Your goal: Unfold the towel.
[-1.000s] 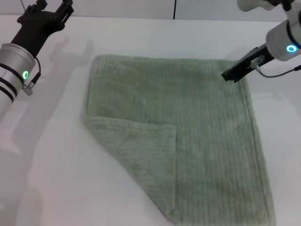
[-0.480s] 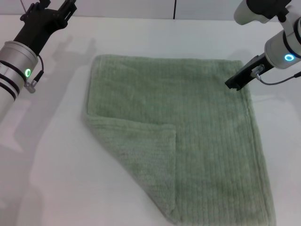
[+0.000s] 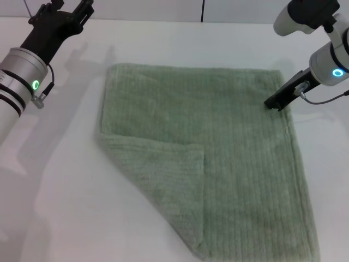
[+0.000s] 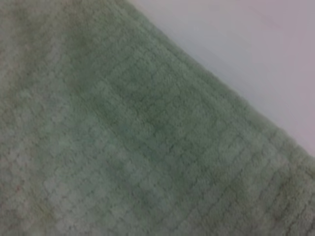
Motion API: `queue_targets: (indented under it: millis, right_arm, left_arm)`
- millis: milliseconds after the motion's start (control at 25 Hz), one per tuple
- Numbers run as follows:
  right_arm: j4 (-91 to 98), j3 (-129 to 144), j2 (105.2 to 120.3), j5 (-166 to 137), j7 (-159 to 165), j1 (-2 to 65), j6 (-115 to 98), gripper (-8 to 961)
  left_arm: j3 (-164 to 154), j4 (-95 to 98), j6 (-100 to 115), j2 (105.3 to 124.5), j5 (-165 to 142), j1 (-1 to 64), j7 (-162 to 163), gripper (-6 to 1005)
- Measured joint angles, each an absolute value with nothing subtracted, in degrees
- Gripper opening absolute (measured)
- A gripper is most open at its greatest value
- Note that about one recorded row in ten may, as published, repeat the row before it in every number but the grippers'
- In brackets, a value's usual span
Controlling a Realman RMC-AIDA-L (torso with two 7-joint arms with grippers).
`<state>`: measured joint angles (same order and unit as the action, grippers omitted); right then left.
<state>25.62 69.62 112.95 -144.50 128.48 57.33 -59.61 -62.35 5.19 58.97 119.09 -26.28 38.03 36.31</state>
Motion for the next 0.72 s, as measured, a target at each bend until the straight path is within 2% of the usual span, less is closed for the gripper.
queue_targets:
  millis: [720]
  right_arm:
    - [22.4, 70.1, 112.1, -145.1, 128.4, 58.8, -58.1, -1]
  left_arm:
    - [-63.3, 5.1, 60.2, 119.09, -26.3, 37.5, 37.7, 757]
